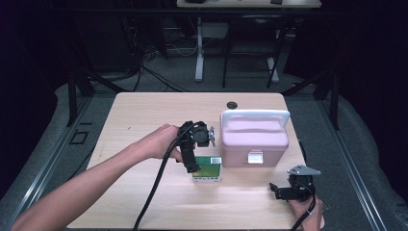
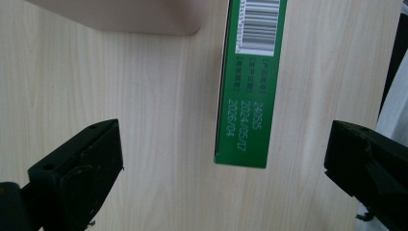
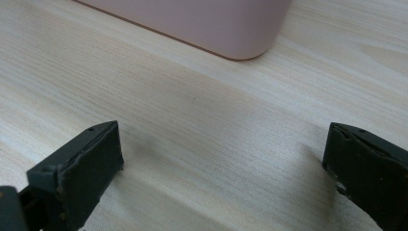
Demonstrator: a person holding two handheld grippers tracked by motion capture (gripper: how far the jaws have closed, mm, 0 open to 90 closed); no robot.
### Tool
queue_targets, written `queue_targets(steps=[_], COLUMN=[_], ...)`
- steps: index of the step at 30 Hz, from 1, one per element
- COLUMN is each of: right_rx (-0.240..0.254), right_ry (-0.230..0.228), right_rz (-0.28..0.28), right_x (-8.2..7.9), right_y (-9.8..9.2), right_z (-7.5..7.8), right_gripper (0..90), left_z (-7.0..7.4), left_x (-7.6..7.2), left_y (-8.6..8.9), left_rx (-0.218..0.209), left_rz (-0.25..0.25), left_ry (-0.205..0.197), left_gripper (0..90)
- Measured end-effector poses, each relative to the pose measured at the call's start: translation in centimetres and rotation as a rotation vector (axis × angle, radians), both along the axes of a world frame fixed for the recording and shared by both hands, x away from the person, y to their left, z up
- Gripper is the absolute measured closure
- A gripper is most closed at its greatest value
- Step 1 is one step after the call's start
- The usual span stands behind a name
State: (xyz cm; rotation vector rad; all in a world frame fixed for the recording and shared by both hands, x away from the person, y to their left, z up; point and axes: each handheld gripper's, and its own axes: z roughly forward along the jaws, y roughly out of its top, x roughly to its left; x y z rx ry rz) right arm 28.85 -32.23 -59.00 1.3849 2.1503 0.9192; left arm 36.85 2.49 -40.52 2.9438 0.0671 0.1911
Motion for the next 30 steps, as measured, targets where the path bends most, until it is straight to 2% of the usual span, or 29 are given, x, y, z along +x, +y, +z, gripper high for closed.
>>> queue_targets(steps=[4, 6, 11, 15, 21, 22, 24, 26, 30], right_rx=[-0.001, -0.001, -0.002, -0.002, -0.002, -0.002, -0.001, -0.001, -0.001], right_ry=[0.000, 0.001, 0.003, 0.000, 0.000, 0.000, 0.000, 0.000, -0.001], right_rz=[0.000, 0.001, 0.002, 0.000, 0.000, 0.000, 0.000, 0.000, 0.000], right_x=[0.0, 0.0, 0.0, 0.0, 0.0, 0.0, 0.0, 0.0, 0.0], right_y=[0.0, 0.0, 0.0, 0.0, 0.0, 0.0, 0.0, 0.0, 0.0], right_z=[0.0, 0.0, 0.0, 0.0, 0.0, 0.0, 0.0, 0.0, 0.0], right_gripper=[0.0, 0.0, 0.0, 0.0, 0.0, 0.0, 0.0, 0.0, 0.0], left_z=[-0.5, -0.6, -1.2, -1.6, -1.9, -1.9, -2.0, -2.1, -2.5], left_x=[0.0, 0.0, 0.0, 0.0, -0.1, -0.1, -0.1, -0.1, 0.0], left_y=[-0.7, -1.1, -1.7, -2.5, -3.1, -3.2, -3.6, -3.7, -4.1], left_rx=[-0.001, 0.021, 0.035, 0.064, 0.071, 0.080, 0.085, 0.092, 0.108], left_rz=[-0.013, -0.013, -0.018, -0.030, -0.044, -0.042, -0.051, -0.052, -0.060], left_ry=[0.008, 0.018, 0.023, 0.023, 0.032, 0.023, 0.025, 0.025, 0.050], left_gripper=[0.0, 0.0, 0.0, 0.5, 18.5, 18.5, 29.5, 34.1, 43.4])
